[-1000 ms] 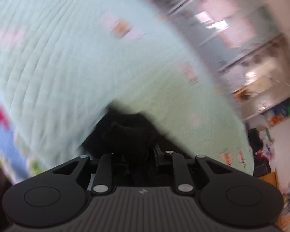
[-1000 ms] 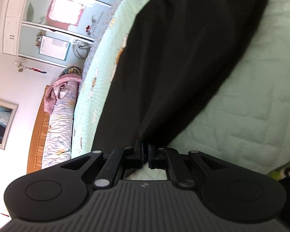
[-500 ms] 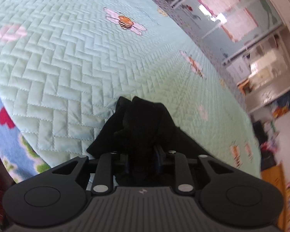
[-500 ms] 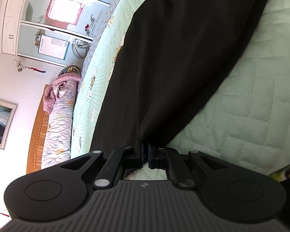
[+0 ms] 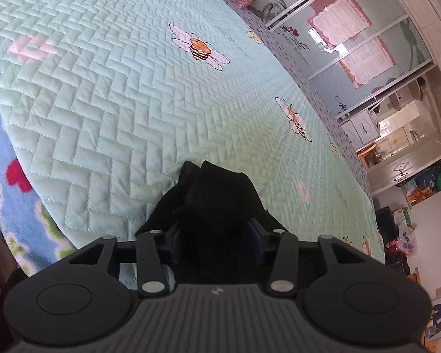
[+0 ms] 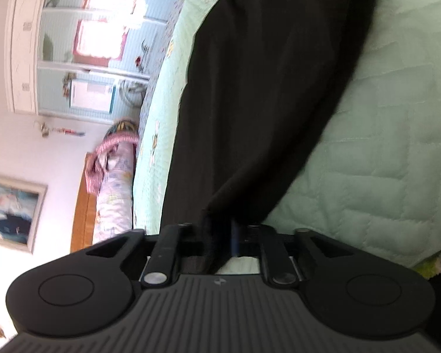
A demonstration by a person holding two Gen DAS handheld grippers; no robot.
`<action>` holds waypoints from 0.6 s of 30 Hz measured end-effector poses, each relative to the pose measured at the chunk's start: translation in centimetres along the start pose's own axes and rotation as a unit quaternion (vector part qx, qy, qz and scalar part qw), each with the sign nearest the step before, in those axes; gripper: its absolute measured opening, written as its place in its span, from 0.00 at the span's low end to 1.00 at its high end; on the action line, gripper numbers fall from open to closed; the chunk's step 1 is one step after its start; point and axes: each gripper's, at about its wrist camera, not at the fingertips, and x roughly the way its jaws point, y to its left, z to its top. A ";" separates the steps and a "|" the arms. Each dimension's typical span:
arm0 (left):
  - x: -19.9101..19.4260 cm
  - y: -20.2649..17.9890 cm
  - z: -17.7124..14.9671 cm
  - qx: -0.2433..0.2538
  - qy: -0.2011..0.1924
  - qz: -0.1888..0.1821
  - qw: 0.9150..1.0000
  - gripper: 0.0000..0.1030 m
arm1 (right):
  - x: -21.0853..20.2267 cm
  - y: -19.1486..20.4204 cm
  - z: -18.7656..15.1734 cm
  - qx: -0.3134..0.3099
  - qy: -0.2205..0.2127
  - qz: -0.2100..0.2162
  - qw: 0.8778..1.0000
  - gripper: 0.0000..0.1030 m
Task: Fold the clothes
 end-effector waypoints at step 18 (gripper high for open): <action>1.9 -1.1 0.7 0.032 0.001 0.054 0.998 0.48 | -0.8 2.7 0.1 -0.101 -0.048 -0.028 0.993 0.03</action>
